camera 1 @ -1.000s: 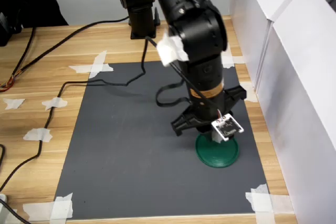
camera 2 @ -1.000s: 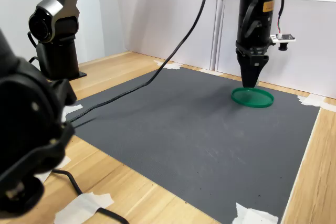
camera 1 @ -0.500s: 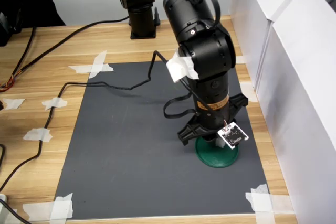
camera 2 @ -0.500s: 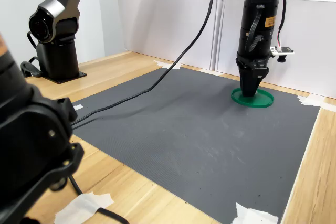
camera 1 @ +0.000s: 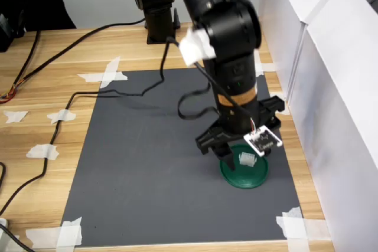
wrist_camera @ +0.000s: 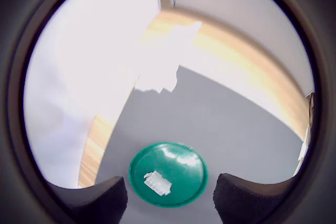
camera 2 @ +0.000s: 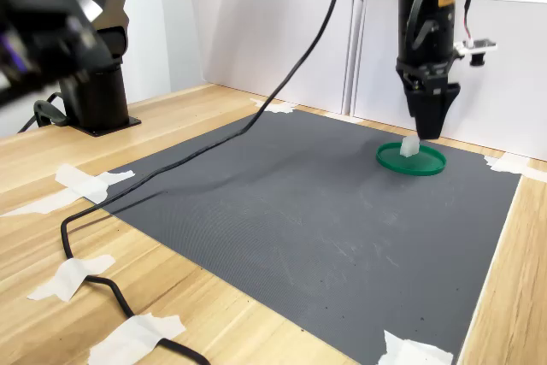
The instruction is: Grasp a white terminal and put it on the green lid.
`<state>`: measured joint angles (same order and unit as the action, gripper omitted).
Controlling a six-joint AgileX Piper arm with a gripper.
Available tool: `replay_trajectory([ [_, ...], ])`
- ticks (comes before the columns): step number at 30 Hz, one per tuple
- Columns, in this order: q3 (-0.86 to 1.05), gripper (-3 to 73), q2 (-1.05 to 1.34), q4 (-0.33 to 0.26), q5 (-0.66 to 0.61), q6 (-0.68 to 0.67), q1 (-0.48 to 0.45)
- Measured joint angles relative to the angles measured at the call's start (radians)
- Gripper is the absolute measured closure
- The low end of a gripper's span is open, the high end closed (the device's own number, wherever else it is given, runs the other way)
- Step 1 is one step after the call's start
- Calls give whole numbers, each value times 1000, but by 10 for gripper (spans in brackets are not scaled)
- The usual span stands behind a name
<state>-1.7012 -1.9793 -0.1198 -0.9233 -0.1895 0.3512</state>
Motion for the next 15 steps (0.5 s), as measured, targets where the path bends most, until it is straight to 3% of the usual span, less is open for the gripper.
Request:
replay_trajectory([
  [4,84,152,168,0,76,0,-56],
  [11,380,615,512,-19,293,0,-232],
  [15,598,696,742,-27,488,-1,-339],
])
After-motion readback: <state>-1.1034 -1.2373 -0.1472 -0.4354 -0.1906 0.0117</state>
